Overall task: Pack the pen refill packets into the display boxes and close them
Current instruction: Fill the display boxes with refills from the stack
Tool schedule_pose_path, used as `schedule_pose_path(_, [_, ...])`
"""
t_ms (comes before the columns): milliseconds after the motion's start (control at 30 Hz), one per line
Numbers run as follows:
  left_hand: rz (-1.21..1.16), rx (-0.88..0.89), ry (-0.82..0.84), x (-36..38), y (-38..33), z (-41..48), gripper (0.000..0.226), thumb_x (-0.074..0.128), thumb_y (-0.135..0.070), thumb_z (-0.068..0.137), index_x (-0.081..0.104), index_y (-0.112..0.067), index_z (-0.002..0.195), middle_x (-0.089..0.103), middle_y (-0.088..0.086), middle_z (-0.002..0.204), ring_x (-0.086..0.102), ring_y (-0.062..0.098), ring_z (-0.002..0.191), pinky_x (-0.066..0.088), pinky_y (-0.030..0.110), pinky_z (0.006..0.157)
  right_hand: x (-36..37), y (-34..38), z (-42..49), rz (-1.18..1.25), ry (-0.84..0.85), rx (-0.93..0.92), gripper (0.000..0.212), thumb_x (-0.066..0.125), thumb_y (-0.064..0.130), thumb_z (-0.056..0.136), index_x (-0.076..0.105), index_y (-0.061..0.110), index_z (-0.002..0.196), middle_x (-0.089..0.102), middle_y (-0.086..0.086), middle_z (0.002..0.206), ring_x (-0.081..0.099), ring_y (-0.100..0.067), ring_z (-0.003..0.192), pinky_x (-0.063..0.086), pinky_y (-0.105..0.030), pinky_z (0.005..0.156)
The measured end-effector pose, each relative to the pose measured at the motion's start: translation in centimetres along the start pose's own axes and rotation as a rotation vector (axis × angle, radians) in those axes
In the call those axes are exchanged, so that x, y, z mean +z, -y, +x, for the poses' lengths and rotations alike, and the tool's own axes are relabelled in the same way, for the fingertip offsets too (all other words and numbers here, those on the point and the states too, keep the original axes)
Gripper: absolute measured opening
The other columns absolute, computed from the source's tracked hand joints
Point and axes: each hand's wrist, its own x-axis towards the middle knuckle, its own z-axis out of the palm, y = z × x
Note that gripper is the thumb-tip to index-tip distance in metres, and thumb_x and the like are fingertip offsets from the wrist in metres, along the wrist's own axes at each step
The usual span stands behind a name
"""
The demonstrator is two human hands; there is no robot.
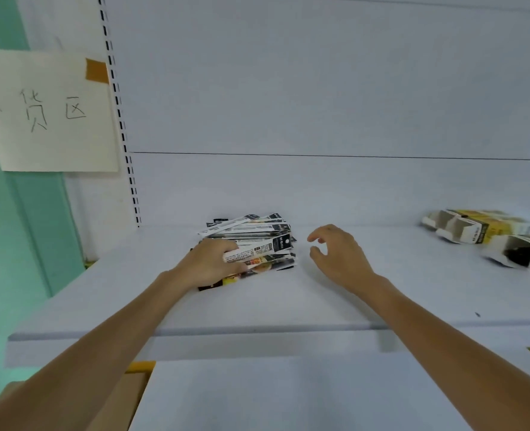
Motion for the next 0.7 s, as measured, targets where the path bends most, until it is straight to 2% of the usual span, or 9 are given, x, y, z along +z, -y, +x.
schedule_pose_path(67, [-0.105,-0.019,-0.047,-0.1,-0.3,0.0,0.025,0.063,-0.037,0.086,0.057,-0.017,0.072,0.056,-0.003,0.072,0.048,0.009,0.063,0.033,0.015,0.052,0.2,0.6,0.2,0.011,0.007,-0.002,0.020,0.052,0.014,0.089,0.063,0.011,0.106,0.062,-0.002,0.110,0.056,-0.018,0.104,0.042,-0.028,0.085])
schedule_pose_path(100, [-0.158,-0.032,-0.084,-0.2,-0.4,0.0,0.021,0.062,-0.035,0.087,0.057,-0.019,0.073,0.053,-0.006,0.069,0.044,0.006,0.058,0.031,0.014,0.049,0.3,1.0,0.3,0.029,0.004,-0.005,0.018,0.052,0.014,0.089,0.065,0.011,0.101,0.065,-0.003,0.105,0.058,-0.019,0.100,0.045,-0.031,0.085])
schedule_pose_path(167, [-0.226,-0.059,-0.146,-0.6,-0.5,-0.1,0.016,0.060,-0.031,0.089,0.065,-0.016,0.089,0.057,-0.005,0.078,0.048,0.002,0.056,0.034,0.010,0.047,1.0,2.1,0.5,0.051,0.003,-0.021,0.016,0.052,0.015,0.087,0.067,0.012,0.093,0.068,-0.003,0.096,0.060,-0.022,0.093,0.047,-0.034,0.081])
schedule_pose_path(233, [-0.294,-0.091,-0.174,-0.9,-0.4,-0.5,0.018,0.056,-0.028,0.092,0.063,-0.015,0.103,0.062,-0.004,0.089,0.058,0.000,0.052,0.038,0.007,0.046,1.9,3.3,0.4,0.043,0.061,-0.040,0.014,0.055,0.020,0.086,0.067,0.016,0.093,0.067,-0.001,0.094,0.059,-0.021,0.090,0.047,-0.032,0.077])
schedule_pose_path(333, [-0.368,-0.137,-0.201,-1.3,0.4,-1.2,0.017,0.050,-0.026,0.095,0.056,-0.022,0.110,0.069,-0.001,0.091,0.060,0.003,0.051,0.045,0.011,0.048,3.0,4.5,0.3,0.051,0.259,-0.095,0.025,0.064,0.039,0.083,0.068,0.023,0.102,0.066,0.003,0.097,0.057,-0.014,0.089,0.043,-0.026,0.076])
schedule_pose_path(400, [-0.400,-0.164,-0.201,-1.5,0.6,-1.5,0.018,0.044,-0.027,0.097,0.054,-0.022,0.111,0.069,0.000,0.088,0.057,0.006,0.056,0.041,0.008,0.047,3.2,4.8,0.7,0.078,0.325,-0.127,0.025,0.065,0.044,0.082,0.071,0.024,0.095,0.068,0.004,0.094,0.057,-0.011,0.084,0.042,-0.025,0.073])
schedule_pose_path(533, [-0.456,-0.276,-0.129,-2.1,1.0,-2.0,0.023,0.035,-0.029,0.098,0.053,-0.019,0.108,0.067,-0.003,0.089,0.052,0.010,0.067,0.036,0.022,0.059,2.6,5.5,1.0,0.040,0.339,-0.179,0.022,0.066,0.039,0.083,0.073,0.019,0.090,0.065,0.006,0.090,0.053,-0.010,0.083,0.039,-0.022,0.072])
schedule_pose_path(633, [-0.468,-0.286,-0.088,-2.7,1.7,-2.5,0.021,0.045,-0.024,0.089,0.055,-0.017,0.107,0.065,0.001,0.090,0.052,0.011,0.071,0.038,0.024,0.063,2.2,6.5,0.5,0.045,0.356,-0.242,0.022,0.064,0.032,0.086,0.070,0.018,0.102,0.064,0.003,0.106,0.053,-0.012,0.098,0.043,-0.027,0.086])
schedule_pose_path(700, [-0.471,-0.262,-0.111,-2.9,1.9,-3.0,0.020,0.045,-0.020,0.091,0.057,-0.016,0.107,0.067,0.004,0.098,0.058,0.011,0.075,0.044,0.024,0.068,2.2,7.0,0.4,-0.029,0.361,-0.269,0.020,0.060,0.030,0.088,0.069,0.022,0.105,0.063,0.005,0.108,0.053,-0.012,0.101,0.042,-0.026,0.087])
